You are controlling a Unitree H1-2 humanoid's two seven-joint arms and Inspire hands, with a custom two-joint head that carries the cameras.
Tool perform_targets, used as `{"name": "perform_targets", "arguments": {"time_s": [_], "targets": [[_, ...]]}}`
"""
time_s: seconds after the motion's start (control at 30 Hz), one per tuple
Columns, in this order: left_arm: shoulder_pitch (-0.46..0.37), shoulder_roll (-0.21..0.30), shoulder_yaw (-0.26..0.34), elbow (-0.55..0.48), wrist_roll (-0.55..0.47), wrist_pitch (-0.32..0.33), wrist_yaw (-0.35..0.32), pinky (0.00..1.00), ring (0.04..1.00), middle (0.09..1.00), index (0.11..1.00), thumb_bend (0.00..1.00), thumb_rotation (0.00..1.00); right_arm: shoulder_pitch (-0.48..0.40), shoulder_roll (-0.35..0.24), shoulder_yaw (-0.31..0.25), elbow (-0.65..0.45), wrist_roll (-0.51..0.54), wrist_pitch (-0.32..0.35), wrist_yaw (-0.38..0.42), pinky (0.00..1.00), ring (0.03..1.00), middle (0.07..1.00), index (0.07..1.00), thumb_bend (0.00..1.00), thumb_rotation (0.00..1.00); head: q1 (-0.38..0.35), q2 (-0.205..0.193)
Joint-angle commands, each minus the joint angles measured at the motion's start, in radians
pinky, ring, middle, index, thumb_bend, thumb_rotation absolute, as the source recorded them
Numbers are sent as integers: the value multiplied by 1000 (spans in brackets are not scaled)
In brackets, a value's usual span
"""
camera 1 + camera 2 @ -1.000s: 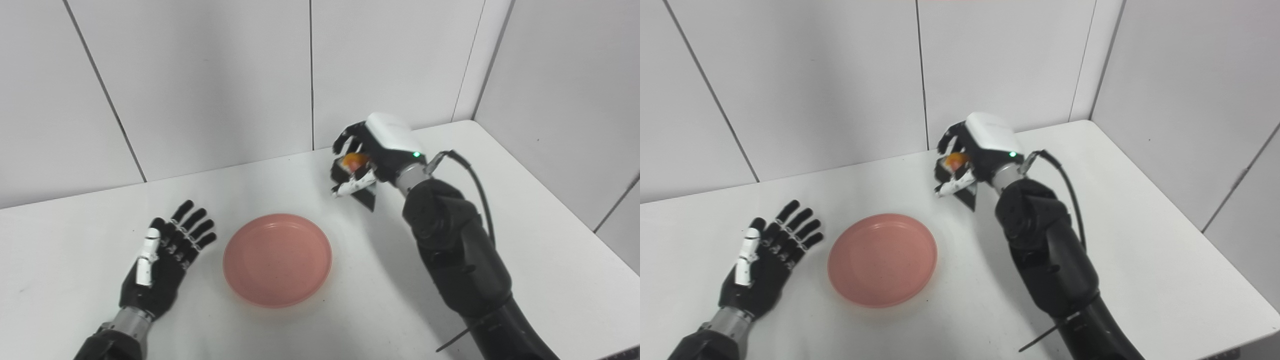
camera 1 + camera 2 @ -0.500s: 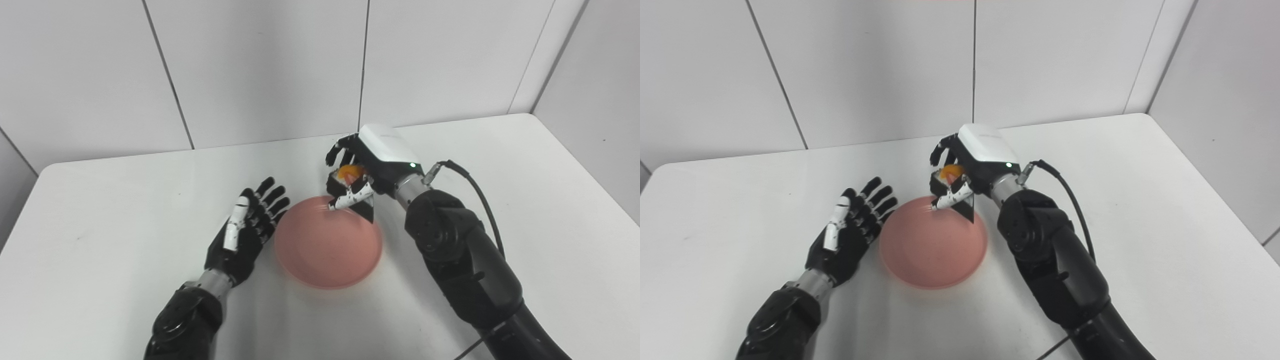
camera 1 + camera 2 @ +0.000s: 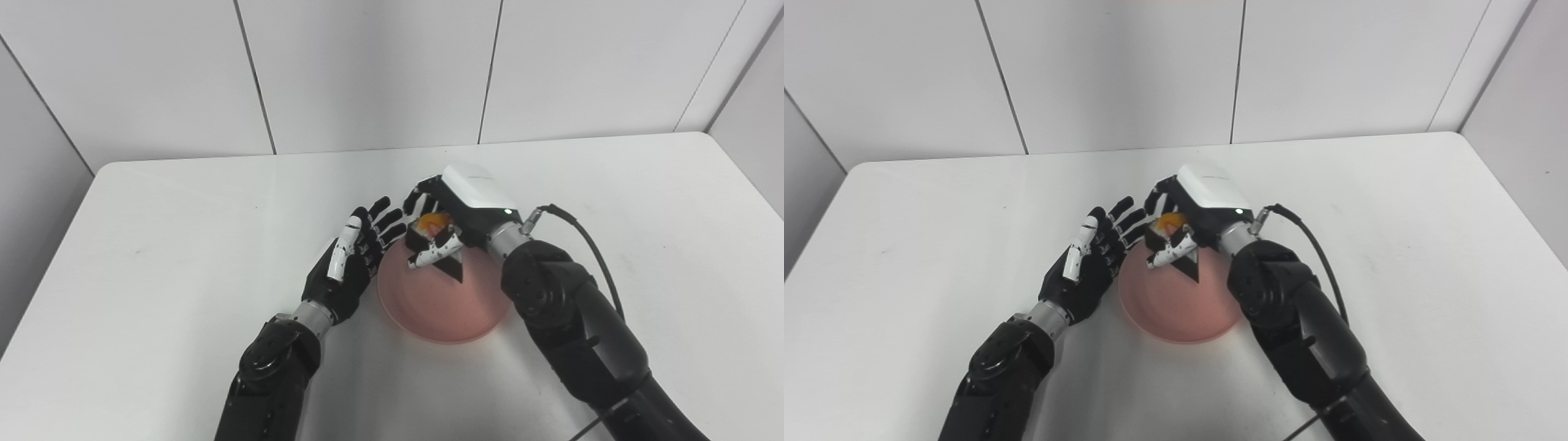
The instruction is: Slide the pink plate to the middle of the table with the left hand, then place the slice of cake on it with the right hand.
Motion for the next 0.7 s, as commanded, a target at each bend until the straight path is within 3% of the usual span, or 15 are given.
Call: {"name": "perform_targets", "arguments": {"time_s": [0.0,0.67], "targets": [[39,3,-9,25,28,86,25,936,933,943,948,407,1000,-18,-3,2,-19,1,-47,-27,329,408,435,535,518,0,-6,8],[39,23,3,-11,26,124,16,923,927,941,944,405,1000,48,-43,14,-124,-66,11,53,322,412,438,538,517,0,-65,40]]}}
